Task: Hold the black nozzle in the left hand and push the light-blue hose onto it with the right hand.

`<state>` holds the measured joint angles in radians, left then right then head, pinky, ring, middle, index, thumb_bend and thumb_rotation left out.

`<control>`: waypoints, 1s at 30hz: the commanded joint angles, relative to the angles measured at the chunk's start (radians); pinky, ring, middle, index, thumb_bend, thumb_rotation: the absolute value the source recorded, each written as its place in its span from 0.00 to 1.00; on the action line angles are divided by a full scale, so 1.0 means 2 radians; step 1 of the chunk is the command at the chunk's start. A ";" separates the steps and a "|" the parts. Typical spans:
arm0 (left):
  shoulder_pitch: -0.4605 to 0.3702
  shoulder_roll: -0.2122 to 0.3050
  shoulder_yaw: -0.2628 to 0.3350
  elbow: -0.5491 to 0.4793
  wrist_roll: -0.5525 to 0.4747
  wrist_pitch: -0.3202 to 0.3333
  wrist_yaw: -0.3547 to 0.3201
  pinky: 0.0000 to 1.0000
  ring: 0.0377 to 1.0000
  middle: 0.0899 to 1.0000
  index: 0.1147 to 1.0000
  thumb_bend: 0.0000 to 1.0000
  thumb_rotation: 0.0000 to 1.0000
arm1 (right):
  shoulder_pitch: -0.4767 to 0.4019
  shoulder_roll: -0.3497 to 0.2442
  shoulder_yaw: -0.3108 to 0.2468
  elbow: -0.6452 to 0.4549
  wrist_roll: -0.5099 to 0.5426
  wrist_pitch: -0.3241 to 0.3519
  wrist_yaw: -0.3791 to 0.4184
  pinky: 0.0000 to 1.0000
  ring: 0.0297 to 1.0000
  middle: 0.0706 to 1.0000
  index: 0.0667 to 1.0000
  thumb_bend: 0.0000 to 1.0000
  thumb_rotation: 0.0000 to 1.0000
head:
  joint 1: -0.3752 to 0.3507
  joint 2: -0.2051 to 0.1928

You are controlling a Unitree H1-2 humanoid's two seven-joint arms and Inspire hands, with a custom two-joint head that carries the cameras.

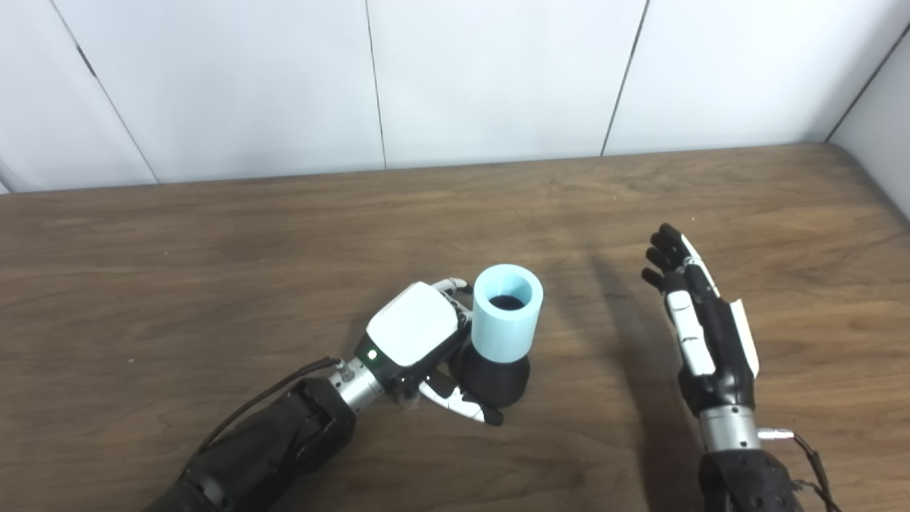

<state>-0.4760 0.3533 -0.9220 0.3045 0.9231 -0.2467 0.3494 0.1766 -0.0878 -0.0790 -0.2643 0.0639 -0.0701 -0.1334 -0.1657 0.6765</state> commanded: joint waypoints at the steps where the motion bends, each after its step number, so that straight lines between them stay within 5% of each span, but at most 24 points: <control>1: 0.080 0.005 -0.052 0.056 0.057 0.011 -0.080 0.78 0.48 0.39 0.47 0.51 0.00 | -0.009 -0.003 -0.011 0.005 0.012 0.000 0.008 0.84 0.87 0.87 0.86 0.16 0.38 | -0.001 0.001; 4: 0.080 0.006 -0.052 0.052 0.057 0.015 -0.088 0.80 0.51 0.41 0.47 0.52 0.00 | -0.011 -0.002 -0.014 0.016 0.012 -0.002 0.012 0.83 0.87 0.86 0.86 0.16 0.19 | -0.002 0.002; 10: 0.082 0.008 -0.048 0.032 0.060 0.040 -0.122 0.84 0.57 0.50 0.43 0.52 0.07 | -0.011 0.000 -0.013 0.018 0.007 -0.005 0.014 0.83 0.86 0.87 0.86 0.16 0.16 | -0.001 0.001; 12: 0.084 0.009 -0.045 0.020 0.058 0.052 -0.139 0.85 0.60 0.54 0.52 0.82 0.26 | -0.011 0.001 -0.012 0.016 0.004 -0.003 0.013 0.83 0.86 0.87 0.86 0.16 0.16 | -0.001 0.001; 16: 0.090 0.011 -0.039 0.002 0.061 0.074 -0.151 0.83 0.63 0.56 0.57 0.98 0.36 | -0.009 0.002 -0.012 0.014 0.007 0.000 0.014 0.83 0.86 0.86 0.86 0.16 0.19 | 0.000 0.001; 25: 0.099 0.012 -0.034 -0.020 0.073 0.119 -0.166 0.83 0.81 0.79 0.77 1.00 0.39 | -0.010 0.003 -0.012 0.015 0.006 0.001 0.014 0.85 0.87 0.87 0.86 0.17 0.19 | 0.002 0.000; 30: 0.104 0.009 -0.030 -0.023 0.084 0.147 -0.181 0.85 0.83 0.81 0.80 1.00 0.41 | -0.011 0.003 -0.012 0.017 0.008 -0.001 0.015 0.85 0.88 0.87 0.86 0.16 0.20 | 0.004 -0.001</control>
<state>-0.3918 0.3376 -0.8896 0.1560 0.9701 -0.0382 0.2715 0.1774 -0.0813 -0.0939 -0.2011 0.0797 -0.0452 -0.1203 -0.1580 0.6734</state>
